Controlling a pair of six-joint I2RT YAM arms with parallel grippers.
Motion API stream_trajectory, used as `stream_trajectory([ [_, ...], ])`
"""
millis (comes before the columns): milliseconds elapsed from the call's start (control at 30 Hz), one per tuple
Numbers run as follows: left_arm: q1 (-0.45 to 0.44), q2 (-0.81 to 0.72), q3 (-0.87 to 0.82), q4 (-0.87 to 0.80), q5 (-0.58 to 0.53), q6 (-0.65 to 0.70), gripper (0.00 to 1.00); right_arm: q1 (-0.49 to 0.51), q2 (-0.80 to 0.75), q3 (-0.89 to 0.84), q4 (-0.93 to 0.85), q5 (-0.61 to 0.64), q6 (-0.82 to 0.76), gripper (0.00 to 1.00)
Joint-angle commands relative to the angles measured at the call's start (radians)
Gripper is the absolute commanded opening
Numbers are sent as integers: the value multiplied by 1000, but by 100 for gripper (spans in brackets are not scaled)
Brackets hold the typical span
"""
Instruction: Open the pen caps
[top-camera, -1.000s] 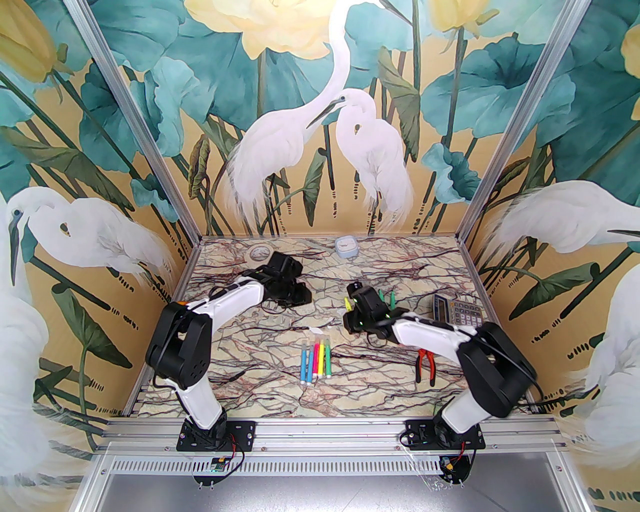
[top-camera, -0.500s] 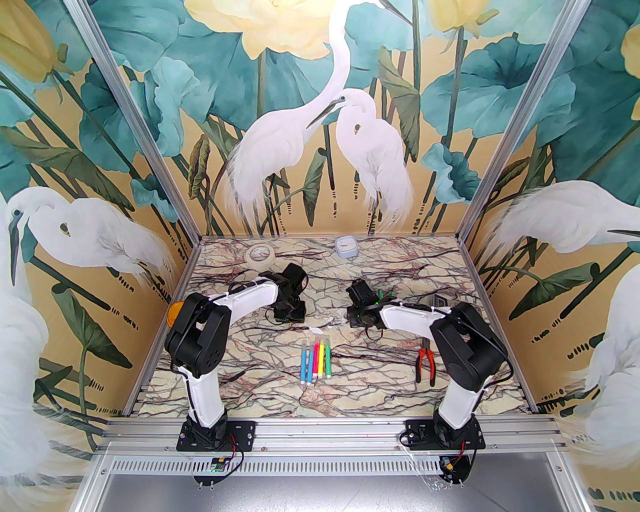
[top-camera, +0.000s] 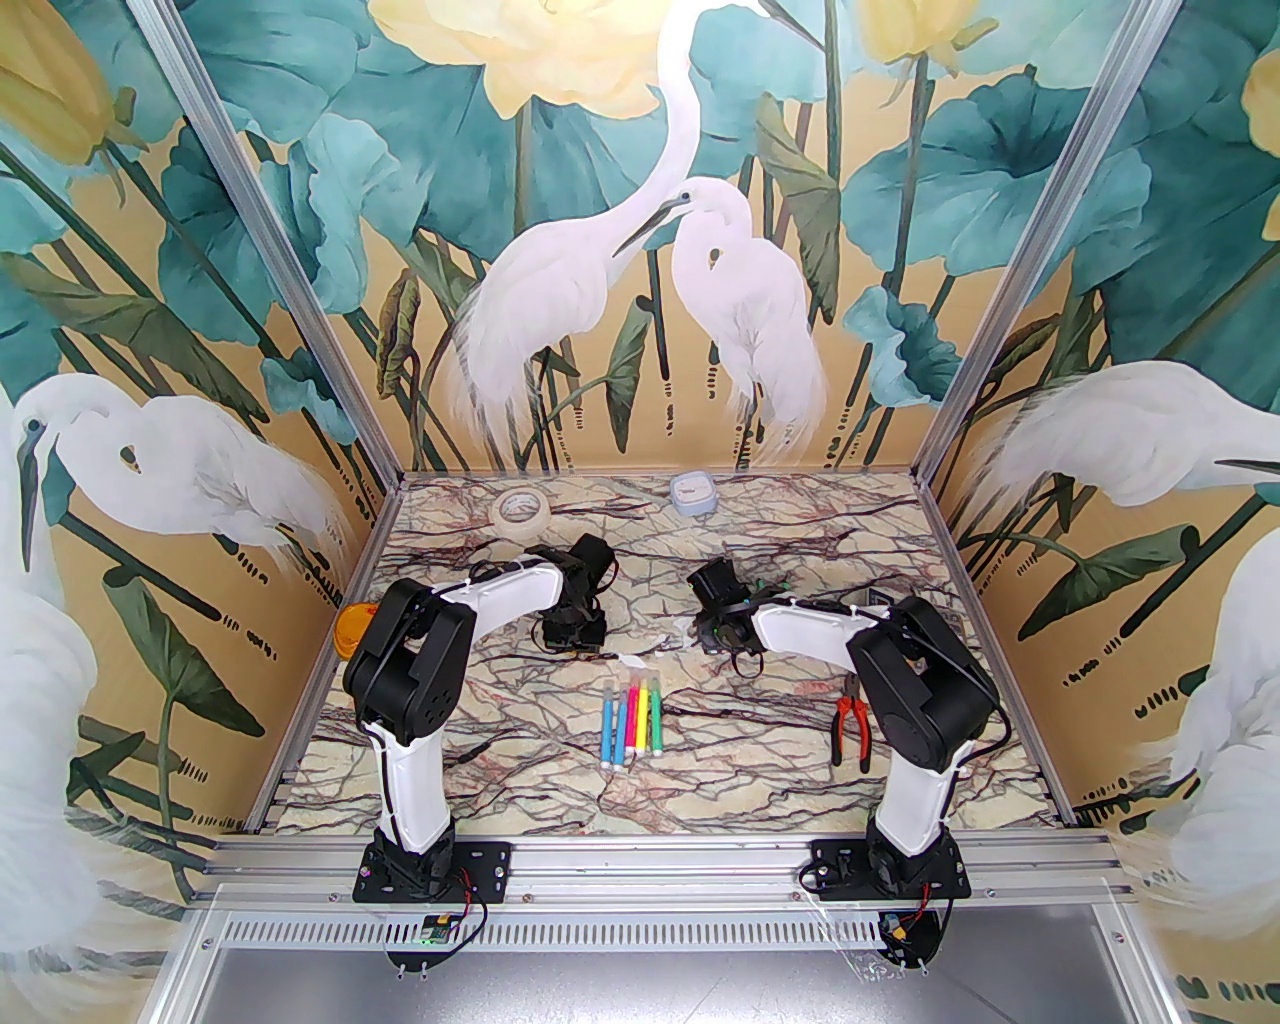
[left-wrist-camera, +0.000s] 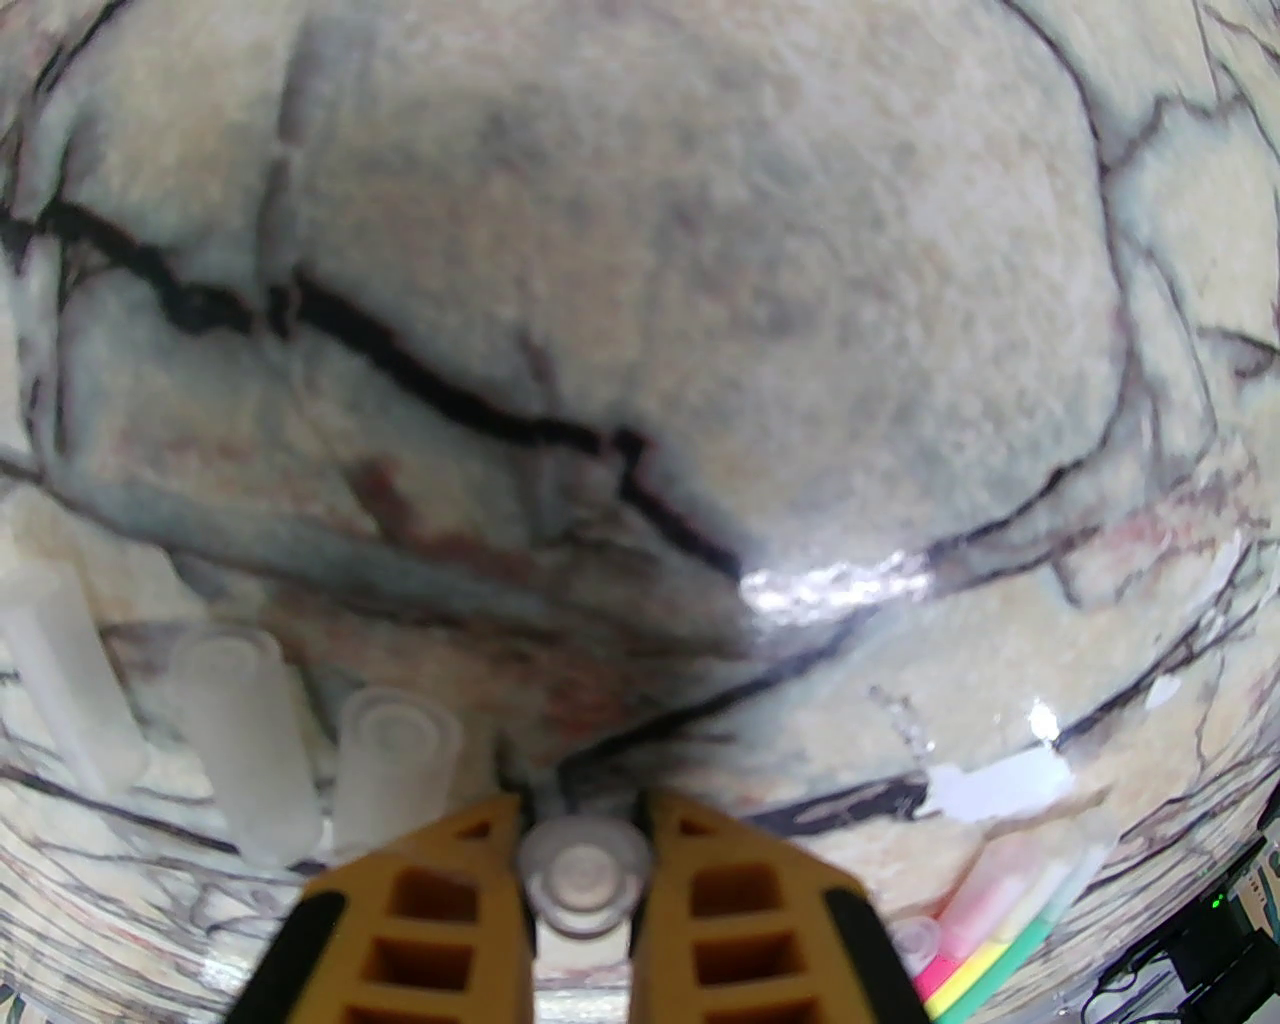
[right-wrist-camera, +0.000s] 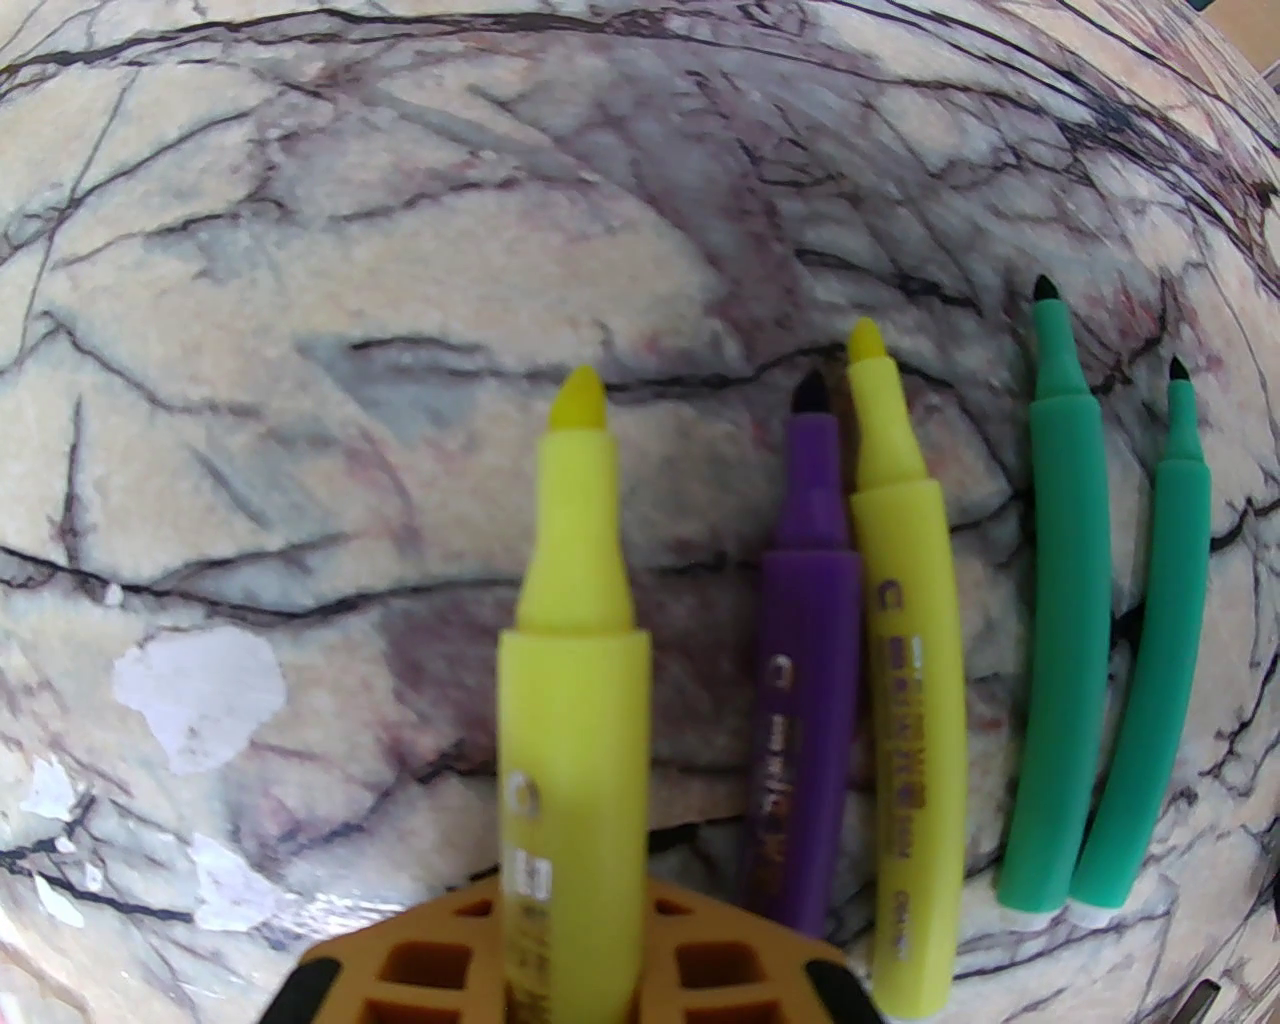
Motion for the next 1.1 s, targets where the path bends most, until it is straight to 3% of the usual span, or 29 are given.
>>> stream_trajectory([
  [0, -4, 31, 17, -17, -34, 14, 10, -5, 19, 21, -37, 43, 13, 14],
  [867, -4, 14, 12, -33, -53, 20, 26, -3, 12, 41, -78, 56, -9, 28],
  [1067, -4, -14, 8, -21, -39, 23, 31, 5, -72, 31, -82, 36, -41, 40],
])
